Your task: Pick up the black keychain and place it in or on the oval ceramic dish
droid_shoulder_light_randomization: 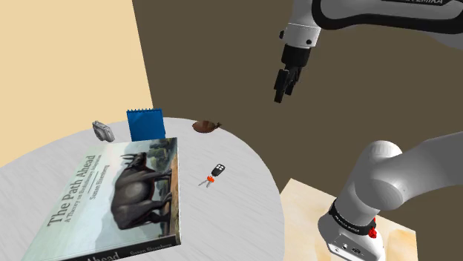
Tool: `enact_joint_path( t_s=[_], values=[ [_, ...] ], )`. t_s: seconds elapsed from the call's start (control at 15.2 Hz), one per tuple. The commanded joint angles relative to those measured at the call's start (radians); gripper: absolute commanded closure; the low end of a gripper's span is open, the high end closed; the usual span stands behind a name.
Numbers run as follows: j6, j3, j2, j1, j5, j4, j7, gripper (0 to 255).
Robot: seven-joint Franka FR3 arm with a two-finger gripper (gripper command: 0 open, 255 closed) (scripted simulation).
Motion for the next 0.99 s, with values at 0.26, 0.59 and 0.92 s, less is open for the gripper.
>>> enact_joint_path(
  t_s=[0.26, 0.59, 0.92],
  values=[
    [0.102, 0.075, 0.042, -0.003, 0.038, -0.068, 0.127, 0],
    [0.235, 0.167, 0.134, -0.007, 0.079, -0.118, 0.284, 0],
    [0.369, 0.257, 0.267, -0.016, 0.100, -0.129, 0.443, 0]
  ],
)
